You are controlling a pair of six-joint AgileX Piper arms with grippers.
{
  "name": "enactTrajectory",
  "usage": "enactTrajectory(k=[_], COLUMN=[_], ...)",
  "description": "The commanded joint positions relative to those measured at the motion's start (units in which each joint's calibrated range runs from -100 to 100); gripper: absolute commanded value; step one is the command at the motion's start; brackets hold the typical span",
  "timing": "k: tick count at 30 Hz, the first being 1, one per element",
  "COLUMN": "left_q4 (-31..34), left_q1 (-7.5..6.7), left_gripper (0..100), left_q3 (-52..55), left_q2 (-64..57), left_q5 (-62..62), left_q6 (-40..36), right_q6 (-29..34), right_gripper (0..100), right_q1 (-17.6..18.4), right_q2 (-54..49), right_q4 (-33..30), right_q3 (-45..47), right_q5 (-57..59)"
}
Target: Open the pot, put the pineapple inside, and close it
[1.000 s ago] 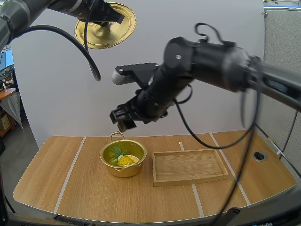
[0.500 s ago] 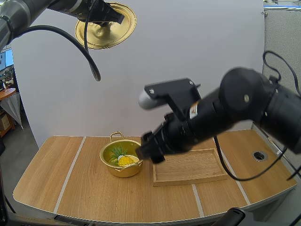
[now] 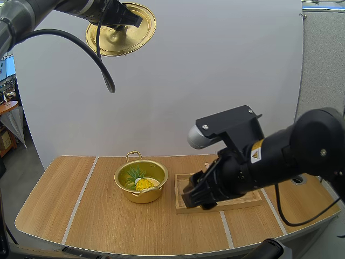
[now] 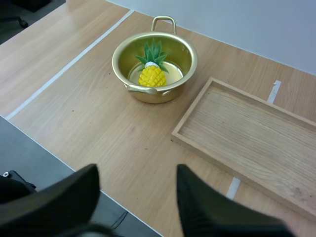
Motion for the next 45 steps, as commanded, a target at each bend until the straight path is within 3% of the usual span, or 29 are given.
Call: enactTrajectory(k=[1, 33, 42, 45], left_q4=[-0.02, -0.29, -2.66, -3.09], left_q1=[-0.17, -0.17, -0.17, -0.17], left_gripper=[0, 0, 0, 0], left_q3=[-0.61, -0.61, -0.75, -0.75], left_q2=[-0.29, -0.29, 1.34, 3.51], left_q5=[-2.01, -1.44, 28.25, 30.43], left_q6=[-0.51, -0.51, -0.51, -0.41], right_q6=[-0.83, -1.72, -2.72, -2.73], right_gripper=[0, 0, 0, 0], right_q1=[-0.91, -2.72, -2.95, -2.93], right_q2=[-1.42, -3.56, -3.56, -3.56], right_q4=[2.88, 2.04, 1.92, 1.48], right_q3=[0.17, 0.17, 0.17, 0.17], right_q5=[1.21, 1.21, 1.21, 1.21])
